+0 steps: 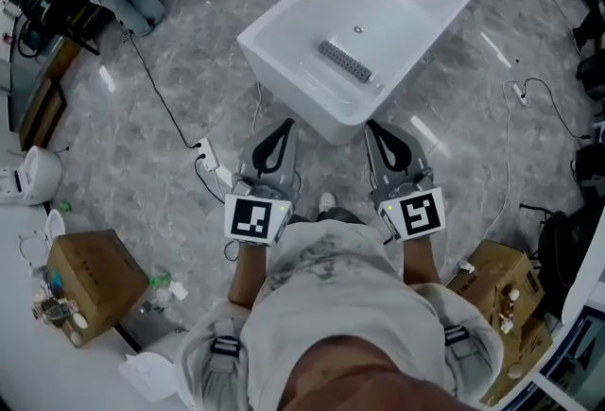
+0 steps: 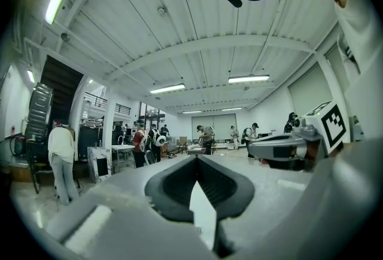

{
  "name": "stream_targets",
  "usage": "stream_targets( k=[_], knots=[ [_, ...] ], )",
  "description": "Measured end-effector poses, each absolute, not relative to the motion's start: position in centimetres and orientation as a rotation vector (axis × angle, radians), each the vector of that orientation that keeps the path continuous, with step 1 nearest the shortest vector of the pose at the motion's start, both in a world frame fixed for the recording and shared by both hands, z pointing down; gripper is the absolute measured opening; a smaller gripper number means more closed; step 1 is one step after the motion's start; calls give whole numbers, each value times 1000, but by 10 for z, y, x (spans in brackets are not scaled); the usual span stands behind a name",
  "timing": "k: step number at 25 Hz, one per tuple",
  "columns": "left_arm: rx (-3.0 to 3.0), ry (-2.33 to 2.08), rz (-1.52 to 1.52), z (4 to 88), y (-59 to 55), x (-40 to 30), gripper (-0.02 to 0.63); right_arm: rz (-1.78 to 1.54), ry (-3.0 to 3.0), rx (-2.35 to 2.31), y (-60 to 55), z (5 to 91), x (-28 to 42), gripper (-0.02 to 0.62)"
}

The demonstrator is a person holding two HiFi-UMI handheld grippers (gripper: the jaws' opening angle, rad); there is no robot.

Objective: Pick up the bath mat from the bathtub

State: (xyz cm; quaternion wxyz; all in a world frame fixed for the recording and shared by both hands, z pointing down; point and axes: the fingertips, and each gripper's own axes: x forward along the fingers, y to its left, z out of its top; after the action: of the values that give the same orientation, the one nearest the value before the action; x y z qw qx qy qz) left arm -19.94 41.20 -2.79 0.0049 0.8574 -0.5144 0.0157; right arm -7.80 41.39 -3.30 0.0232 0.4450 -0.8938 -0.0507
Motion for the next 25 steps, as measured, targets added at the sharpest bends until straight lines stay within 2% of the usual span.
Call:
stream_targets(
  k=[13,25],
  knots=[
    [2705,-1601,47,-18,313,-196,5,-152,-2753,1389,318,-27,-77,2],
    [2768,-1447,28,-14,168,-234,5,-166,-2645,1540,185,-24,-115,2]
  ],
)
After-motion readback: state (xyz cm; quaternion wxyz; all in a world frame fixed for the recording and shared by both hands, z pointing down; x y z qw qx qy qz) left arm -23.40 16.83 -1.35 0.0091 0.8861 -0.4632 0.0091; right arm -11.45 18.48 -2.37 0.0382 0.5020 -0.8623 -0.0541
